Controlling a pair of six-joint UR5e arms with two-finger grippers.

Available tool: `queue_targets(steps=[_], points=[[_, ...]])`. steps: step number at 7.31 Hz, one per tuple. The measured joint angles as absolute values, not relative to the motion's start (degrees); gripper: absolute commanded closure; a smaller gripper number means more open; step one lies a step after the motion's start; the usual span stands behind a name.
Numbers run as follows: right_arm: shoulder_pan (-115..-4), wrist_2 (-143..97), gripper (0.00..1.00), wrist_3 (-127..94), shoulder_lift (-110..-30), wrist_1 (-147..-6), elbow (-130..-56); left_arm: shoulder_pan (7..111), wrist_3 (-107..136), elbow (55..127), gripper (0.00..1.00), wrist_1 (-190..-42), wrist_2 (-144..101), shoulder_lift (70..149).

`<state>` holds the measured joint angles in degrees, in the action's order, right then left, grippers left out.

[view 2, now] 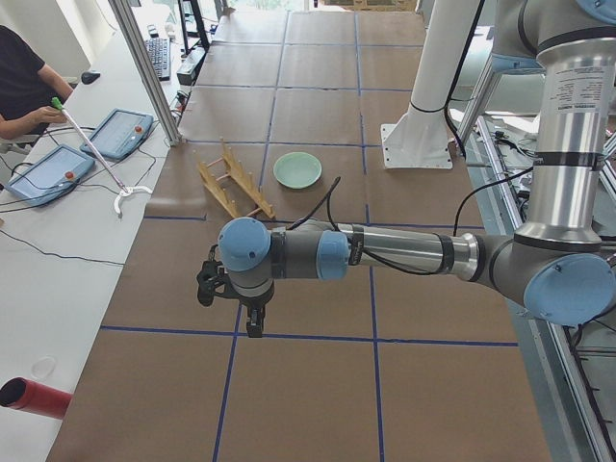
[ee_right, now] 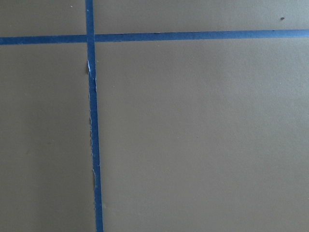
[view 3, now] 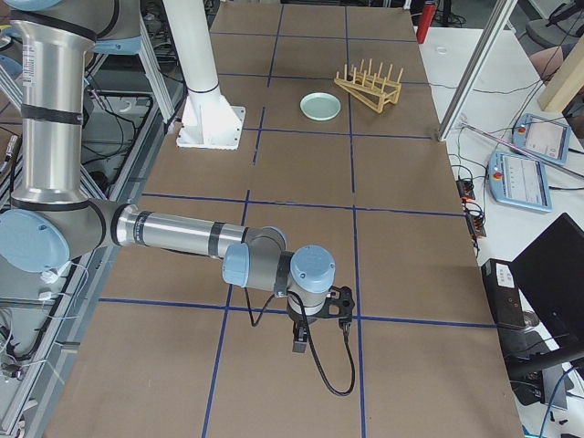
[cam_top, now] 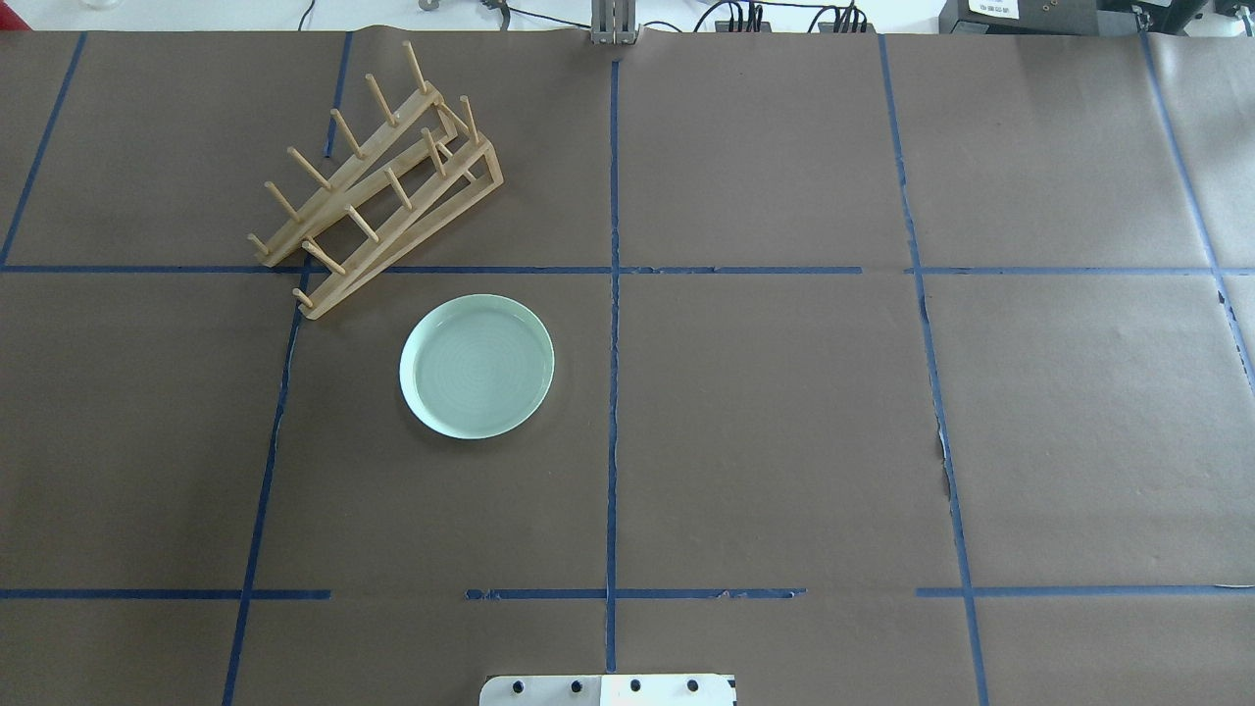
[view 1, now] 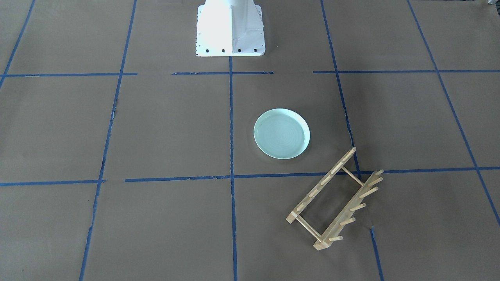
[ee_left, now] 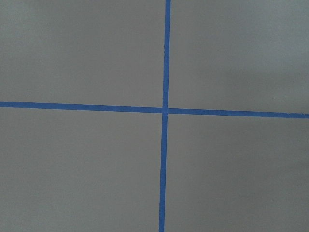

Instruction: Place plate on rack

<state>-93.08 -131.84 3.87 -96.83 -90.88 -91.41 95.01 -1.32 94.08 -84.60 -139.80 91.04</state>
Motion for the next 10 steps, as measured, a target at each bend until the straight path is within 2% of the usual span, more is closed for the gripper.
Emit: queue_targets(steps=[8, 10], points=[[-93.08, -131.84, 0.0, 3.87, -96.81, -90.88, -91.38, 92.69, -0.71, 96.13, 0.0, -86.96, -140.22, 90.37], [-93.08, -131.84, 0.0, 3.87, -96.79, -90.88, -91.39, 88.99, 7.98, 100.25, 0.0, -90.48, -140.19, 90.6]])
